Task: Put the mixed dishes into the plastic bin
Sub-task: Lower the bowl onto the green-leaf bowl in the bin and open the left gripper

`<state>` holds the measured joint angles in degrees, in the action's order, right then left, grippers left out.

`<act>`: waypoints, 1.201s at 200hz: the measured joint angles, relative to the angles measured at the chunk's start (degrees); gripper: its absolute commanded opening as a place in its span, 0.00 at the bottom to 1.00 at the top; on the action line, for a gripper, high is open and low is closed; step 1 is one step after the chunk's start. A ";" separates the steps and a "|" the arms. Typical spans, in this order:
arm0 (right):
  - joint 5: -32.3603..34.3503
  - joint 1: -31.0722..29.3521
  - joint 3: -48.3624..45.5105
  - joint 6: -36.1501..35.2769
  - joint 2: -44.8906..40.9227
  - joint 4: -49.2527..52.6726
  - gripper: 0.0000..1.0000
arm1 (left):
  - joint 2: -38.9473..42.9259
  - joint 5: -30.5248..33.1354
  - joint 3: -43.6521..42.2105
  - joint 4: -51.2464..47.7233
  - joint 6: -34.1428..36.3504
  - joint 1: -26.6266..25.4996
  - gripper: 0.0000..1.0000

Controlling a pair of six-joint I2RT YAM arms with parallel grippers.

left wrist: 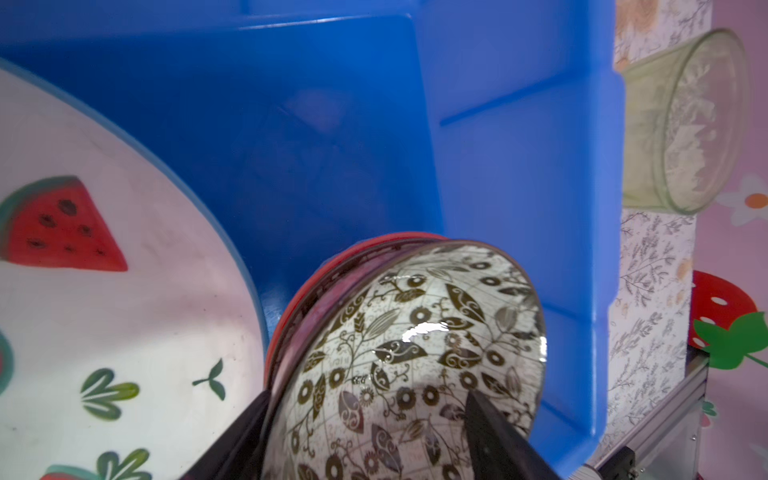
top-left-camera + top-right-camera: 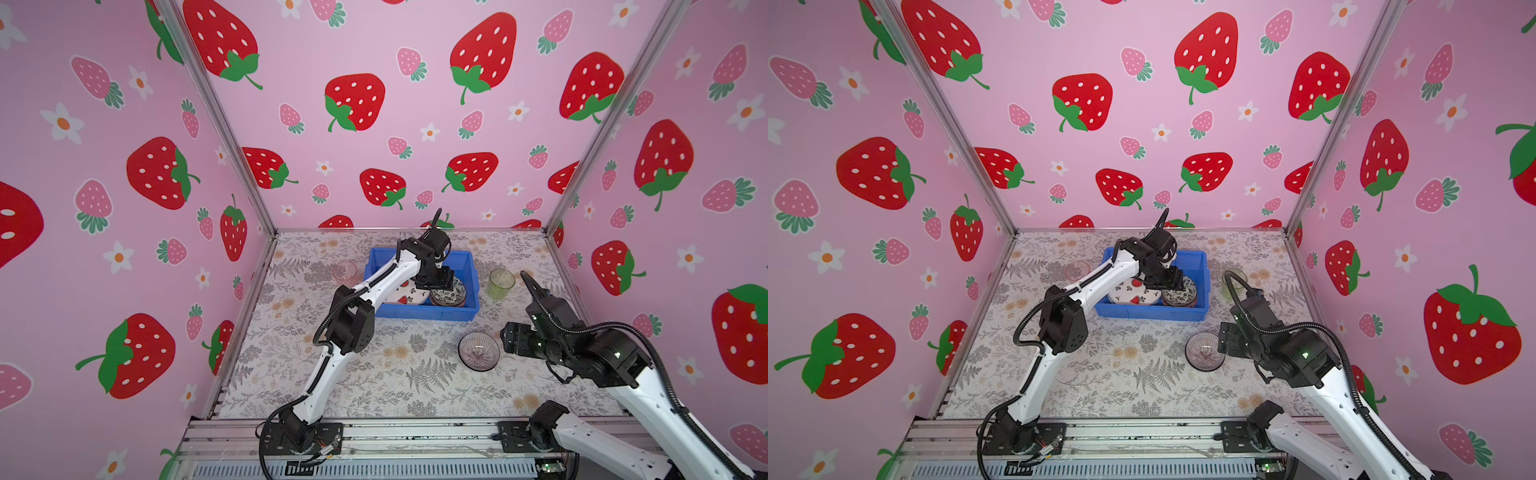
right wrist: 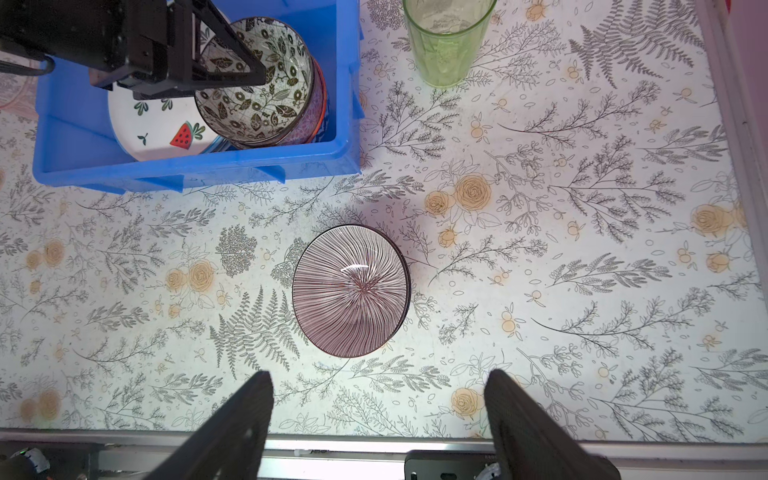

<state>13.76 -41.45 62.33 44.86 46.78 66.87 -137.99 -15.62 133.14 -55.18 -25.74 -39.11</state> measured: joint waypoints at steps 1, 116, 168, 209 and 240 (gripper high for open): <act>0.00 0.00 0.00 -0.02 0.04 0.00 0.84 | 0.02 0.00 0.00 0.00 0.00 0.00 0.76; -0.02 0.63 0.00 -1.55 1.60 -1.31 0.85 | 2.89 -0.66 -0.07 -0.81 0.66 0.00 0.79; -0.04 0.87 -0.13 -2.10 1.79 -1.68 0.85 | 6.40 0.17 -0.31 -0.81 1.49 -0.07 0.79; -0.11 1.03 -0.68 -2.51 1.84 -1.90 0.85 | 6.64 0.09 -1.36 -0.76 1.51 -0.07 0.79; -0.11 1.22 -0.70 -2.51 1.84 -1.90 0.85 | 6.23 -0.09 -2.23 -0.48 1.51 -0.07 0.79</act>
<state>13.65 -40.23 61.63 42.35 48.62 64.97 -131.76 -15.70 130.91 -55.66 -24.23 -39.18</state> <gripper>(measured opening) 0.851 0.789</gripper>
